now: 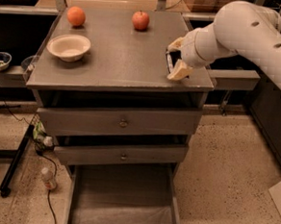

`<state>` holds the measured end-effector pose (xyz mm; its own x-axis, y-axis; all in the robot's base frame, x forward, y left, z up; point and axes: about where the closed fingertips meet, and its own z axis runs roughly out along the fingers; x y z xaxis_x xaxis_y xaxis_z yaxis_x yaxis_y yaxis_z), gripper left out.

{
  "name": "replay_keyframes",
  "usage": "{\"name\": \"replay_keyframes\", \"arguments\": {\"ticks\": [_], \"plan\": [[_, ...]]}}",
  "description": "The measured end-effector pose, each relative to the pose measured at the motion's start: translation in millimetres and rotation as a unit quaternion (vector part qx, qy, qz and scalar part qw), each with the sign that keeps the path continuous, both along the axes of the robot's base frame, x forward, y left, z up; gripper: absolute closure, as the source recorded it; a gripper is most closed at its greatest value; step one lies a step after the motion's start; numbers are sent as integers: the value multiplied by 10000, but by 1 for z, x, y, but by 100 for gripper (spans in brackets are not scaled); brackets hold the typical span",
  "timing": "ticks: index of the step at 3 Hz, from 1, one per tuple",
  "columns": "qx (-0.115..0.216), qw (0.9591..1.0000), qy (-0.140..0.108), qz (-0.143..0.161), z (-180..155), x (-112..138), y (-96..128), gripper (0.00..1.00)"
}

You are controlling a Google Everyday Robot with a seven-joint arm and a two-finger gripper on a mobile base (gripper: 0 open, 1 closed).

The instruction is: Pick rxbar chocolate from bottom drawer and place on counter

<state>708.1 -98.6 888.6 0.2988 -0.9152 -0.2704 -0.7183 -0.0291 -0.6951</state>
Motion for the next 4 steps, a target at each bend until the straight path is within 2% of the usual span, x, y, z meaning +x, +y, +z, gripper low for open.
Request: {"name": "replay_keyframes", "arguments": {"ticks": [1, 2, 3, 4], "plan": [[-97, 9998, -39, 154, 9, 11, 4, 100], [-160, 9988, 31, 471, 12, 18, 14, 100], [-226, 9954, 210, 908, 8, 19, 25, 100], [-289, 9903, 403, 1296, -1, 15, 37, 100]]}}
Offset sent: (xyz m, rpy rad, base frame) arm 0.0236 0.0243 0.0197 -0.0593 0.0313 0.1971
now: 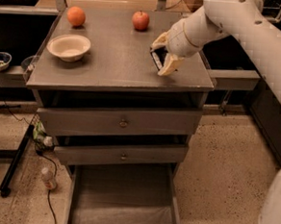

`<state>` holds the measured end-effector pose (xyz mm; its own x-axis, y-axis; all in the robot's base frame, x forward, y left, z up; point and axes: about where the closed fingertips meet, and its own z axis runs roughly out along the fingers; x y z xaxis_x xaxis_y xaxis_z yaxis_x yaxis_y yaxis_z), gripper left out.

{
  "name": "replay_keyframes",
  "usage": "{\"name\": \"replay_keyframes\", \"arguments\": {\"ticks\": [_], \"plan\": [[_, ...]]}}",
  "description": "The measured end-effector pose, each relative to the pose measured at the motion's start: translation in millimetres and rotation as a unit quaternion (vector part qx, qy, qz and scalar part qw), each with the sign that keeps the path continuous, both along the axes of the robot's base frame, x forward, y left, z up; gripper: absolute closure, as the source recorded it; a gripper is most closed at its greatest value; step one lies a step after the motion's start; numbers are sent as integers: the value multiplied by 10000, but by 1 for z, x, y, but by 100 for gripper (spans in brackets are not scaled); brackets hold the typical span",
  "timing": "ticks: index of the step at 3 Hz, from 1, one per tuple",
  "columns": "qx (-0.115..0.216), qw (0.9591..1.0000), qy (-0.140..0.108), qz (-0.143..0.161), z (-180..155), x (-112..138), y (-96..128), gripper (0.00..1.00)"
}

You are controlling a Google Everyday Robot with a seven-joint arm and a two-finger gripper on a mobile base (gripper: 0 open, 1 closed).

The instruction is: Pick rxbar chocolate from bottom drawer and place on counter

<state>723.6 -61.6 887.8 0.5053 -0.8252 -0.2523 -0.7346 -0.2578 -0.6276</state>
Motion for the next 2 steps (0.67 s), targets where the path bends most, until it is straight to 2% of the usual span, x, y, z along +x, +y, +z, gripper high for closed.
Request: {"name": "replay_keyframes", "arguments": {"ticks": [2], "plan": [[-85, 9979, 309, 559, -18, -13, 17, 100]]}}
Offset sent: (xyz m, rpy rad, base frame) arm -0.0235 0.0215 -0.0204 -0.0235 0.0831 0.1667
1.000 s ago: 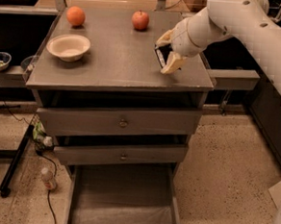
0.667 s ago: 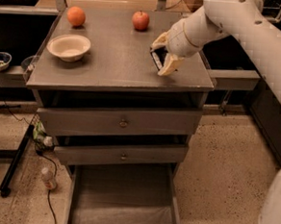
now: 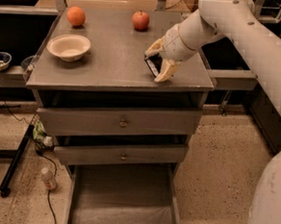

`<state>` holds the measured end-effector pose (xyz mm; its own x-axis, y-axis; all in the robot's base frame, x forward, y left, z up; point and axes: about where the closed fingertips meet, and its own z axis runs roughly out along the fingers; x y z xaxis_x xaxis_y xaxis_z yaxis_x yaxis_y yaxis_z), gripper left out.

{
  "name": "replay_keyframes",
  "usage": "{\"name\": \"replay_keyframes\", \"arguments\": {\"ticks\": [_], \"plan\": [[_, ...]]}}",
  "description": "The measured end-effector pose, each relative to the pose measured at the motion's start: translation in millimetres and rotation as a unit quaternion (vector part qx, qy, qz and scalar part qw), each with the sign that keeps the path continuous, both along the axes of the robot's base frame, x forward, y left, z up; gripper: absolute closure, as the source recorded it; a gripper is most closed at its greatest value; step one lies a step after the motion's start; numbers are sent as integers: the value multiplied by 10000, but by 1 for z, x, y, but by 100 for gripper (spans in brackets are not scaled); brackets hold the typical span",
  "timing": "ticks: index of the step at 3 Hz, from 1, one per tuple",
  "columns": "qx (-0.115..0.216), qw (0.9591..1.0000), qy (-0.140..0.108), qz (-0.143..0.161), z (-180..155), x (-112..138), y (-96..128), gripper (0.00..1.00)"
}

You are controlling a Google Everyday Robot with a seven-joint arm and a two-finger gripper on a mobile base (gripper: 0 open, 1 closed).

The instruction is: Pick rxbar chocolate from bottom drawer and place on counter

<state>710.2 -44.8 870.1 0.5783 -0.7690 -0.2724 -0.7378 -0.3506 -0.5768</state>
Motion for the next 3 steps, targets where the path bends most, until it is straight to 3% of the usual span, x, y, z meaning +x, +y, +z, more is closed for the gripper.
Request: {"name": "replay_keyframes", "arguments": {"ticks": [2, 3], "plan": [[42, 9993, 183, 308, -13, -12, 14, 100], [43, 9994, 183, 307, -13, -12, 15, 100]]}}
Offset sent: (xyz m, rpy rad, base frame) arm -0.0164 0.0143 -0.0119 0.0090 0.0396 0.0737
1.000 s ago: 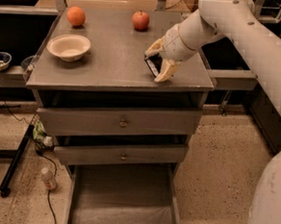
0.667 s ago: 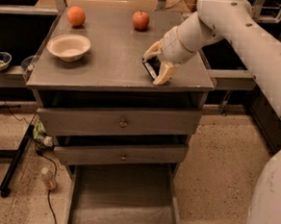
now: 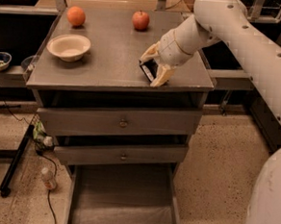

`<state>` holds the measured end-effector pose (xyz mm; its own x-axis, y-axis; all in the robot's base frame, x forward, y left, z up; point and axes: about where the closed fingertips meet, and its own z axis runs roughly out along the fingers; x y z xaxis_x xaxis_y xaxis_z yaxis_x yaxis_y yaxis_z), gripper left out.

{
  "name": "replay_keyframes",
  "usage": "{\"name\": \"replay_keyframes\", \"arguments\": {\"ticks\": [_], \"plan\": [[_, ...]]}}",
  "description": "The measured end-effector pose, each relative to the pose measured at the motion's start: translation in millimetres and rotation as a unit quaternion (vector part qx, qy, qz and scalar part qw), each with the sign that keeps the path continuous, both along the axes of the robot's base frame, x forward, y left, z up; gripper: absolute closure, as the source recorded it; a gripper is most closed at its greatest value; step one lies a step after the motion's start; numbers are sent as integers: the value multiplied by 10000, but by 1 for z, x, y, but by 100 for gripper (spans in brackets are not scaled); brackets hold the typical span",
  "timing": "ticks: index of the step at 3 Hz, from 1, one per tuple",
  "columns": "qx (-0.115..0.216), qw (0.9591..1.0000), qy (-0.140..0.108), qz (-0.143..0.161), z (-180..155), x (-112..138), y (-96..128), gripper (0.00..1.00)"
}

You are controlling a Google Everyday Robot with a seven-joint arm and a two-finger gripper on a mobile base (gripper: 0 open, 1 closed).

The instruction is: Pick rxbar chocolate from bottom drawer and place on counter

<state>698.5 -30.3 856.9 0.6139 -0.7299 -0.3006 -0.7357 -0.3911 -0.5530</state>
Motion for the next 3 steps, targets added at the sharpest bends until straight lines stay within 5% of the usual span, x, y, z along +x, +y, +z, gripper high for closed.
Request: {"name": "replay_keyframes", "arguments": {"ticks": [1, 3], "plan": [[73, 9999, -27, -84, 0, 1, 2, 96], [73, 9999, -27, -83, 0, 1, 2, 42]]}}
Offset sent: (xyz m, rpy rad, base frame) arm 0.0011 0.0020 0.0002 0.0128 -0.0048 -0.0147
